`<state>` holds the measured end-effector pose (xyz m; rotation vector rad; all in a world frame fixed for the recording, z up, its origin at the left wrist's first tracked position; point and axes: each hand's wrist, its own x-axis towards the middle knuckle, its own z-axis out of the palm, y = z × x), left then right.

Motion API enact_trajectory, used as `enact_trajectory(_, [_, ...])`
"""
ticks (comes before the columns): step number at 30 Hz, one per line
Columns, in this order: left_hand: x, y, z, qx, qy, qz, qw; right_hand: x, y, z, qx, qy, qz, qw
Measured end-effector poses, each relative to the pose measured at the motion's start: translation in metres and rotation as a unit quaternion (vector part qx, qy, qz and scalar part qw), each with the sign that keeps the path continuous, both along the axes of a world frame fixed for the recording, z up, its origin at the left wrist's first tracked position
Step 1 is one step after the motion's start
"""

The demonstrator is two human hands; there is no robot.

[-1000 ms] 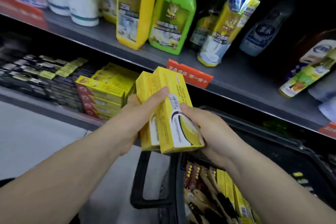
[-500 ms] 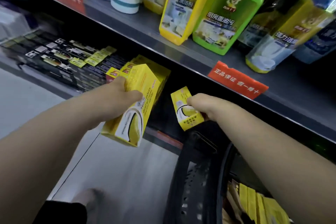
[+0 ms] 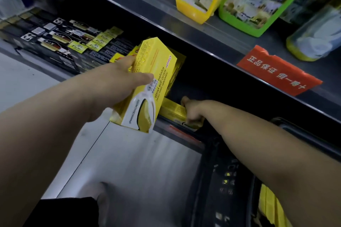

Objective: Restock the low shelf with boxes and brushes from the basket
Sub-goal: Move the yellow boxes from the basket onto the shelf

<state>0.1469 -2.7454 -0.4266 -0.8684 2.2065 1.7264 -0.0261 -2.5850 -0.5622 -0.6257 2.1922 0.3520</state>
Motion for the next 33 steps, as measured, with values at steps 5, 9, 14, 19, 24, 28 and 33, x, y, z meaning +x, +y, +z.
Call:
enact_trajectory(5, [-0.004, 0.004, 0.0, -0.003, -0.017, 0.001, 1.0, 0.0, 0.003, -0.004, -0.005, -0.005, 0.017, 1.0])
enact_trajectory(9, [-0.005, 0.008, 0.001, -0.017, -0.019, -0.001, 1.0, 0.0, 0.007, -0.007, -0.027, -0.011, 0.011, 1.0])
enact_trajectory(14, [-0.004, 0.008, 0.0, -0.025, -0.014, -0.027, 0.999, 0.0, 0.016, -0.014, -0.058, -0.005, -0.01, 0.998])
enact_trajectory(19, [-0.003, 0.009, 0.001, -0.036, 0.0, -0.04, 0.999, 0.002, 0.026, -0.015, -0.102, -0.001, -0.029, 0.994])
enact_trajectory(24, [-0.003, 0.014, -0.003, -0.056, 0.012, -0.038, 0.998, 0.003, 0.026, 0.017, -0.134, -0.012, -0.045, 0.99])
enact_trajectory(28, [-0.002, 0.02, -0.006, -0.082, -0.012, -0.061, 0.995, 0.016, 0.025, 0.077, -0.363, -0.06, -0.131, 0.921])
enact_trajectory(33, [-0.003, 0.03, -0.007, -0.08, -0.001, -0.124, 0.989, 0.056, 0.034, 0.137, -0.485, -0.069, -0.004, 0.872])
